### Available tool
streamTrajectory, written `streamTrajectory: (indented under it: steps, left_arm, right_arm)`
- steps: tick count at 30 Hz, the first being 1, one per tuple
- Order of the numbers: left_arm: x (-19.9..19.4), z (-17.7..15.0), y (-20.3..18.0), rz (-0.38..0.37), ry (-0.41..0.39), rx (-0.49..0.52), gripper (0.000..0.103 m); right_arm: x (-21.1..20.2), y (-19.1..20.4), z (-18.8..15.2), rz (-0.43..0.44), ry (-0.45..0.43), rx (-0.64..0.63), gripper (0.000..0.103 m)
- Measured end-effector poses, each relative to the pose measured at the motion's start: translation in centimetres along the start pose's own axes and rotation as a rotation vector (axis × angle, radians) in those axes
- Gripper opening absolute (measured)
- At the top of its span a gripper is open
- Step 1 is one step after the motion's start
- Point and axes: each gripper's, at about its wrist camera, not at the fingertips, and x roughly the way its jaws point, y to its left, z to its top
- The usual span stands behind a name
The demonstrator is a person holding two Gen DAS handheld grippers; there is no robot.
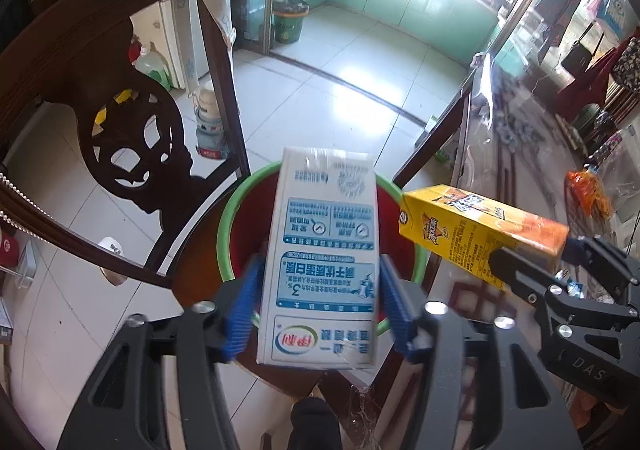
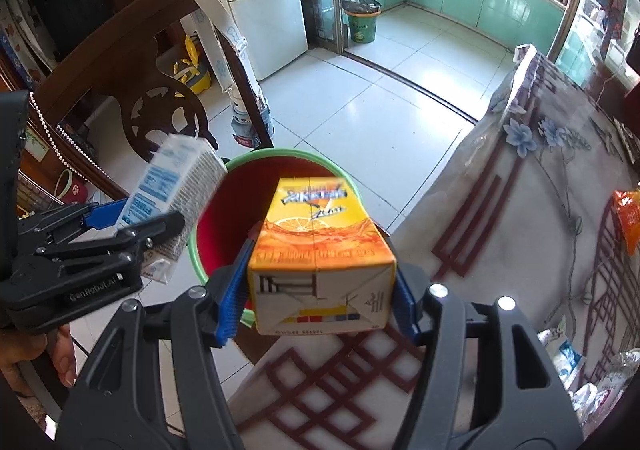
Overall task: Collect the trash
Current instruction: 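Open both grippers over the red bucket to drop the cartons, then grasp the clear plastic bottle with the right gripper while the left grasps crumpled foil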
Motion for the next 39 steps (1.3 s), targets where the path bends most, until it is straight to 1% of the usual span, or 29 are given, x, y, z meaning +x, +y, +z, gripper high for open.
streamTrajectory:
  steps: [1, 2, 5, 11, 16, 23, 29, 32, 35, 39]
  left_arm:
    - [0.0, 0.0, 0.1, -0.002, -0.002, -0.002, 0.067]
    - [-0.1, -0.1, 0.1, -0.005, -0.005, -0.004, 0.067]
    - [-0.4, -0.2, 0.0, -0.011, -0.015, -0.002, 0.067]
    - [-0.7, -0.6, -1.0, -0.046, -0.015, 0.018, 0.067]
    - [-0.8, -0.8, -3.2, -0.085, -0.007, 0.056, 0.067]
    - [-1.3, -1.4, -8.1, -0.146, -0.007, 0.157, 0.067]
    - [-1.4, -2.6, -12.4, -0.187, 0.004, 0.241, 0.067]
    - [-1.5, -3.4, -14.8, -0.208, 0.014, 0.279, 0.067]
    - [-2.1, -4.6, -17.9, -0.234, 0.012, 0.326, 0.067]
    - [-2.6, -6.7, -21.8, -0.249, 0.023, 0.349, 0.067]
  right_arm:
    - [0.1, 0.0, 0.1, -0.009, 0.004, -0.004, 0.072]
    - [0.0, 0.0, 0.0, -0.019, -0.001, -0.003, 0.073]
    - [-0.8, -0.4, -0.4, -0.008, -0.015, 0.014, 0.073]
    - [-2.5, -1.8, -1.6, -0.025, -0.021, 0.062, 0.073]
    - [-4.9, -3.7, -3.3, -0.053, -0.05, 0.115, 0.075]
    - [-8.1, -7.4, -6.2, -0.114, -0.082, 0.201, 0.076]
    - [-10.7, -12.3, -10.9, -0.19, -0.078, 0.33, 0.076]
    - [-12.7, -16.1, -14.1, -0.24, -0.089, 0.441, 0.076]
    - [-14.8, -20.1, -17.1, -0.288, -0.113, 0.553, 0.076]
    - [-15.9, -25.5, -20.4, -0.359, -0.1, 0.638, 0.076]
